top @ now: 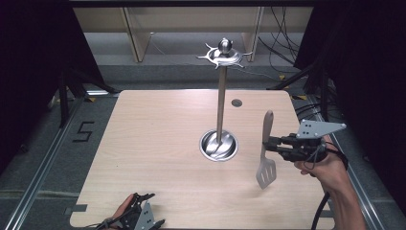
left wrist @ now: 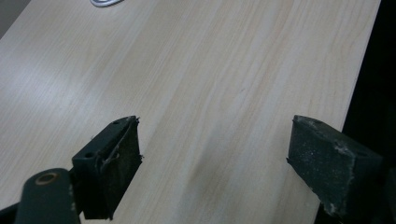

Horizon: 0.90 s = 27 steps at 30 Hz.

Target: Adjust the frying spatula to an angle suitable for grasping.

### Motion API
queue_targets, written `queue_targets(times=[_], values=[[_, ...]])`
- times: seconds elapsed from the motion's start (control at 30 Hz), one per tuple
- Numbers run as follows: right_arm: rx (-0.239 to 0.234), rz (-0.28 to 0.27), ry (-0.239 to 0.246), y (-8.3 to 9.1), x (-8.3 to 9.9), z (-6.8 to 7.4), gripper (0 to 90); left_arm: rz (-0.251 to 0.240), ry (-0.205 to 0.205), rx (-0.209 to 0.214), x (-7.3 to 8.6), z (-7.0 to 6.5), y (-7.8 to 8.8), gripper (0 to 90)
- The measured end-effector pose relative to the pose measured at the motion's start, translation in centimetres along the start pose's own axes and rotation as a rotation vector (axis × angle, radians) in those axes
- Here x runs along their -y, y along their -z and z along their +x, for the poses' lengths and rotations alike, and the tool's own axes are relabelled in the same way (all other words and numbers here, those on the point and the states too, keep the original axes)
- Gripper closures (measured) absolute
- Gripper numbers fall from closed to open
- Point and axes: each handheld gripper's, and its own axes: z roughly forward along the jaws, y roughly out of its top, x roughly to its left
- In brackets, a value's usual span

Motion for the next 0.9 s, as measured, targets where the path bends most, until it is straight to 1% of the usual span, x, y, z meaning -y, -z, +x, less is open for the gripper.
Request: queue_targets(times=[0.07,0.1,0.13,0.17,0.2,0.23,0.27,0.3,0.33,0.37,0.4,0.47,0.5,0.53,0.57,0.6,0.67,0.73,0.77,0.8,0.83,0.9], values=[[0.006,-0.002,-0.001,0.0,-0.2,0.0,76.6,0.000,0.001,0.003,0.0,0.0,0.0,16.0],[0.017,-0.014,0.018,-0.1,-0.5,-0.2,76.6,0.011,-0.001,0.024,0.0,0.1,0.2,16.0],[0.007,0.004,0.001,-0.1,-0.9,-0.2,76.6,0.008,-0.002,0.019,0.0,0.1,0.2,16.0],[0.015,-0.006,0.001,-0.2,-1.4,-0.3,76.6,0.006,0.004,0.013,0.0,0.1,0.1,16.0],[0.015,-0.006,0.001,-0.2,-1.4,-0.3,76.6,0.002,0.006,0.028,0.0,0.1,0.1,16.0],[0.018,-0.012,0.010,-0.3,-1.7,-0.4,76.6,0.001,0.002,0.032,0.0,0.2,0.1,16.0],[0.015,-0.003,0.019,-0.4,-2.3,-0.5,76.5,-0.001,0.003,0.024,0.0,0.2,0.1,16.0],[0.015,-0.003,0.019,-0.4,-2.3,-0.5,76.5,-0.003,0.005,0.012,0.0,0.1,0.1,16.0],[0.014,-0.009,0.022,-0.5,-2.5,-0.6,76.5,-0.003,0.004,0.014,0.0,0.1,0.0,16.0],[0.010,-0.003,0.028,-0.6,-3.1,-0.7,76.5,-0.003,0.004,0.016,0.0,0.1,0.0,16.0],[0.018,-0.012,0.020,-0.8,-3.3,-0.7,76.6,-0.003,0.004,0.015,0.0,0.1,0.1,16.0],[0.017,-0.011,0.021,-0.9,-3.6,-0.7,76.6,-0.004,0.004,0.013,0.0,0.2,0.1,16.0],[0.010,-0.003,0.034,-0.9,-3.9,-0.9,76.5,-0.008,0.006,0.003,0.0,0.1,0.0,16.0],[0.019,-0.016,0.019,-1.1,-4.0,-0.8,76.6,-0.015,0.016,0.012,0.0,0.1,0.1,16.0],[0.014,-0.017,0.026,-1.4,-4.5,-1.0,76.6,-0.017,0.016,0.010,0.0,0.1,0.1,16.0],[0.007,-0.007,0.016,-1.5,-4.8,-1.0,76.6,-0.013,0.012,0.003,0.0,0.1,0.2,16.0],[0.014,-0.016,0.023,-1.7,-5.0,-1.1,76.5,-0.007,0.006,0.019,0.0,0.2,0.2,16.0],[0.013,-0.010,0.015,-1.9,-5.5,-1.1,76.5,-0.008,0.006,0.019,0.0,0.2,0.2,16.0],[0.022,-0.023,0.027,-2.2,-5.7,-1.3,76.5,-0.008,0.005,0.018,0.0,0.2,0.2,16.0],[0.015,-0.015,0.019,-2.4,-6.2,-1.4,76.5,-0.008,0.002,0.001,0.0,0.2,0.3,16.0],[0.015,-0.015,0.019,-2.4,-6.2,-1.4,76.5,-0.008,0.002,0.001,0.0,0.2,0.3,16.0],[0.020,-0.022,0.015,-2.6,-6.5,-1.7,76.5,0.001,0.001,0.016,0.0,0.3,0.4,16.0]])
